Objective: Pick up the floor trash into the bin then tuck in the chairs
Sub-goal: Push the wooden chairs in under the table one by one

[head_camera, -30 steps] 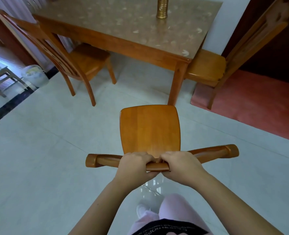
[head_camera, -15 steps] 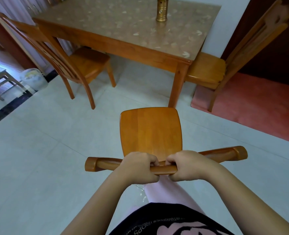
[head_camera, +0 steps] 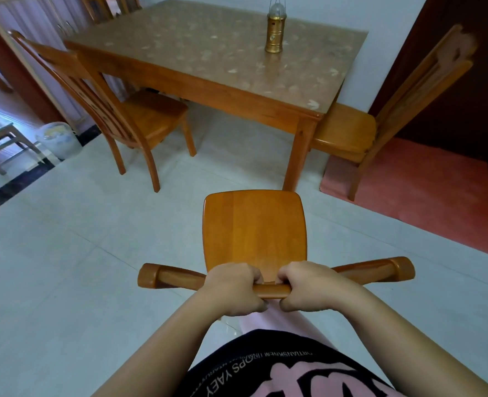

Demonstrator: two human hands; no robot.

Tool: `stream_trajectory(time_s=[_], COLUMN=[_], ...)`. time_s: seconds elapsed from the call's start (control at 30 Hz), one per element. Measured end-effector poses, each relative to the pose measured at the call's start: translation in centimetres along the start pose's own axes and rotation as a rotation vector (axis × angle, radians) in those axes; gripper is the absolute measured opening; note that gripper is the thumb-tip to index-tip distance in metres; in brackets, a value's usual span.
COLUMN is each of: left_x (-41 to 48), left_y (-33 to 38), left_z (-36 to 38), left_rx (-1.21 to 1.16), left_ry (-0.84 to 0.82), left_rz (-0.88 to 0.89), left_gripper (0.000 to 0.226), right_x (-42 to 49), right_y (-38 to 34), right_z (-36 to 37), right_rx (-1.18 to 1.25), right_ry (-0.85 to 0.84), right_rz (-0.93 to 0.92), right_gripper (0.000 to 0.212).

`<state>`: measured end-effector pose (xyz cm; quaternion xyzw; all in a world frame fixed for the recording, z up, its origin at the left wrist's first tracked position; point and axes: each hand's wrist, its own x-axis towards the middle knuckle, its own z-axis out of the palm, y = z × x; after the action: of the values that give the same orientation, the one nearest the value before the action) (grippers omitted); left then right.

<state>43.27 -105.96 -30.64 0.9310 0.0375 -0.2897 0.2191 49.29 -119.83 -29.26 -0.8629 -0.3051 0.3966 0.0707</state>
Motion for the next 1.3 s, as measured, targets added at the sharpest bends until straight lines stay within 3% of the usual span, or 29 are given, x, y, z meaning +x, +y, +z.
stream_trajectory(time_s=[0.37,0.87,1.3], left_x=[-1.2,9.2,11.4], left_y=[-3.1,-14.1,-22.8], left_z=[-5.7,-23.1,-29.7], left_rx=[-0.040,-0.066,-0.011], left_ry=[0.061,-0.057,-0.070], left_rz=[0.004,-0.026,0.046], left_gripper=[0.032,0.023,0.024], right_x=[1.1,17.6,24.4], right_y=[-4.1,-10.7,-17.7], right_z=[-4.5,-19.6,-21.8], right_rx=[0.029,0.079,0.100], right_ry=[0.059,-0.014,0.068], right_rz=[-0.061,-0.149,-0.092], right_gripper=[0.013,0.015,0.016])
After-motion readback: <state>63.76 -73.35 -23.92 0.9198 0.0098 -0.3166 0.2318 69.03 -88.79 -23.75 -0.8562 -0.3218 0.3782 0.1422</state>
